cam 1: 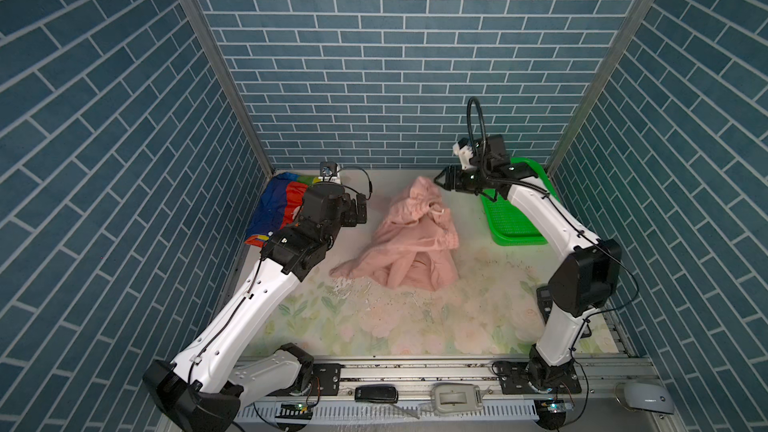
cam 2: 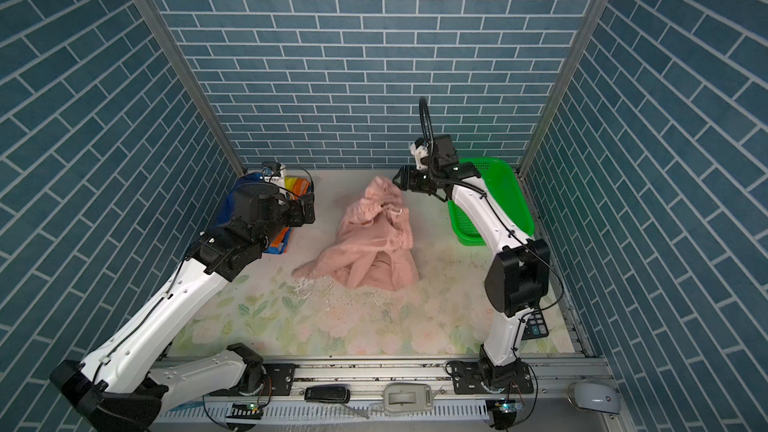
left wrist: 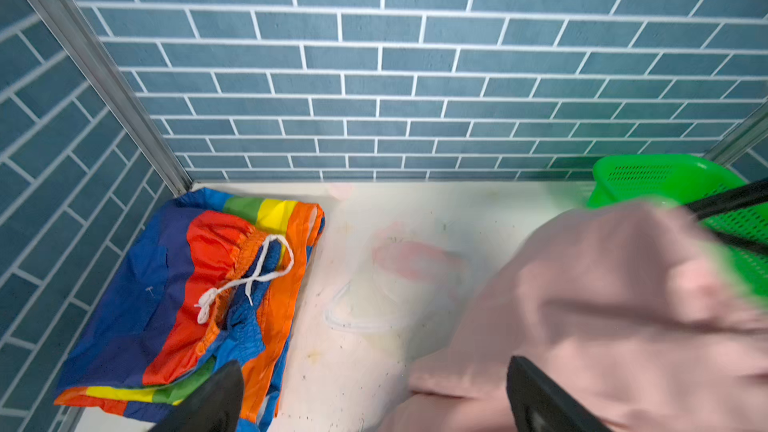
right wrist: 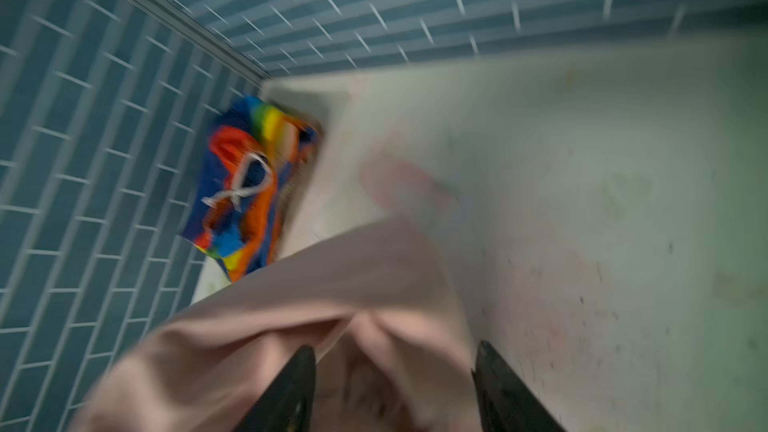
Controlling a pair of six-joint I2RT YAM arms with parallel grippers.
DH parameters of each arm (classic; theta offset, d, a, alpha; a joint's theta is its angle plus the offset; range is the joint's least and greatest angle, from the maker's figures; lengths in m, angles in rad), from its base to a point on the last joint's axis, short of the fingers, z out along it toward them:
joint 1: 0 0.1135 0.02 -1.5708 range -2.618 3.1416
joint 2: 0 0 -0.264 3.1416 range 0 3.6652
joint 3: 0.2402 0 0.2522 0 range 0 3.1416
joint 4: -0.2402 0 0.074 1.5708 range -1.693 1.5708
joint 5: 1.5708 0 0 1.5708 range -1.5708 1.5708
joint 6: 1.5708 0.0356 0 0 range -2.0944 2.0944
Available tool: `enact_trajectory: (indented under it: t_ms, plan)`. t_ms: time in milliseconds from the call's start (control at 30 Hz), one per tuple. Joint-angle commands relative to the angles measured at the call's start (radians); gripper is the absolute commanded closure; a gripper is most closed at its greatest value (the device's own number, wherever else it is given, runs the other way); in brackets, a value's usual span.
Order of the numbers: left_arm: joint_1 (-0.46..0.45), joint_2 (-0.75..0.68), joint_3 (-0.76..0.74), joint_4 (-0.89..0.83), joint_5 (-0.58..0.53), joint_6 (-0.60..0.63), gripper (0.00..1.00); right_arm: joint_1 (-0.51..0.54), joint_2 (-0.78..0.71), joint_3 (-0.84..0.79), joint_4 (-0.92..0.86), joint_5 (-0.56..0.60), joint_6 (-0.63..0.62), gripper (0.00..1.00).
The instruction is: Fold and stack the shorts
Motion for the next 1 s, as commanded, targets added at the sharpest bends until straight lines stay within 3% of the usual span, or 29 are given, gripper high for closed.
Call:
enact_trajectory:
  t_ms: [0, 167, 333, 533, 633, 800, 967]
  plan:
    - [0.017, 0.051, -0.06, 0.022, 0.117, -0.041, 0.0, -0.004, -0.043, -0.015, 0.048, 0.001, 0.01, 0.22]
    - [0.018, 0.214, -0.067, 0.086, 0.259, -0.091, 0.0, -0.004, -0.059, -0.077, 0.003, 0.035, -0.044, 0.15]
    - [0.014, 0.358, -0.036, 0.127, 0.413, -0.149, 0.0, 0.003, -0.141, -0.257, 0.054, 0.023, -0.056, 0.04]
    - [0.0, 0.318, -0.109, 0.143, 0.432, -0.188, 0.0, 0.043, -0.162, -0.453, 0.176, -0.005, -0.033, 0.03]
    - [-0.002, 0.262, -0.171, 0.151, 0.411, -0.209, 0.0, 0.093, -0.16, -0.512, 0.237, -0.02, -0.007, 0.09]
    - [-0.017, 0.189, -0.288, 0.267, 0.444, -0.3, 0.0, 0.15, -0.128, -0.578, 0.329, -0.015, 0.046, 0.29]
    - [-0.08, 0.196, -0.352, 0.378, 0.474, -0.395, 0.0, 0.151, -0.091, -0.529, 0.347, -0.005, 0.059, 0.72]
